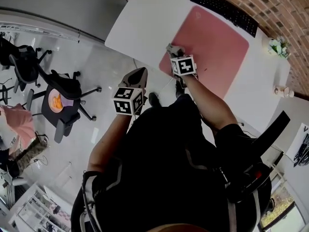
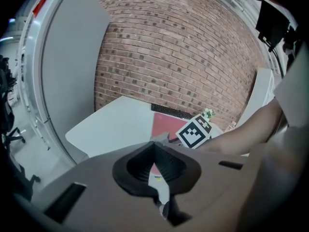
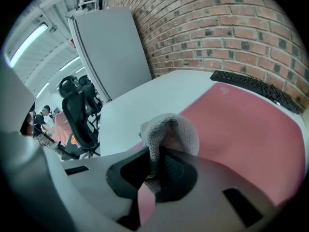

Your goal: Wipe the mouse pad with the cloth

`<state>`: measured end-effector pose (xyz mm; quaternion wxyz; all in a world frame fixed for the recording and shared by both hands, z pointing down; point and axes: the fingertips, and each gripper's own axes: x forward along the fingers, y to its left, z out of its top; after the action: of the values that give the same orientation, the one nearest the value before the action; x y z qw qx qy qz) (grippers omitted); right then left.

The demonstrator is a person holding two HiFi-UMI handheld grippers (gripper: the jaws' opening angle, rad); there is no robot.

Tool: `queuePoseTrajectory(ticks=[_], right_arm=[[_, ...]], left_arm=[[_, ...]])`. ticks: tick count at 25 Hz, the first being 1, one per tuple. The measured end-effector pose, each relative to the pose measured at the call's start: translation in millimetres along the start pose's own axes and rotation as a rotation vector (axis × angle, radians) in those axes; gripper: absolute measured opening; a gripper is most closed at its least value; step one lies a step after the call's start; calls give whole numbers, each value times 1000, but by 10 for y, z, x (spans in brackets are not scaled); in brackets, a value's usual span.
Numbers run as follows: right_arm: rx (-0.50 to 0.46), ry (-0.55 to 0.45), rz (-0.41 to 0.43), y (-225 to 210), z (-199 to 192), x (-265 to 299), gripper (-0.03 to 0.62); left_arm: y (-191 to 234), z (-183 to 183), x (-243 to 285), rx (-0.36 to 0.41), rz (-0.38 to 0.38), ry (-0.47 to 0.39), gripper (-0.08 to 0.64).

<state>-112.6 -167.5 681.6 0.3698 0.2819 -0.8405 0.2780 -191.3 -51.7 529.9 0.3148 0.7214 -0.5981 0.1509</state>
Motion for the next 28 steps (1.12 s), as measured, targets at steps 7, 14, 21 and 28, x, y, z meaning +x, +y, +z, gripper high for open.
queuePoseTrajectory(ticks=[7, 14, 21, 28], right_arm=[[56, -11, -33, -285, -188, -182, 29], [81, -14, -64, -506, -415, -367, 30], [146, -25, -121, -835, -674, -648, 29], [193, -42, -200, -1215, -873, -958, 29]], left_arm=[[-247, 83, 226, 37, -67, -4, 5], [-492, 15, 392, 72, -130, 33, 5], [-728, 11, 488, 107, -188, 46, 5], [-888, 99, 619, 146, -228, 57, 5]])
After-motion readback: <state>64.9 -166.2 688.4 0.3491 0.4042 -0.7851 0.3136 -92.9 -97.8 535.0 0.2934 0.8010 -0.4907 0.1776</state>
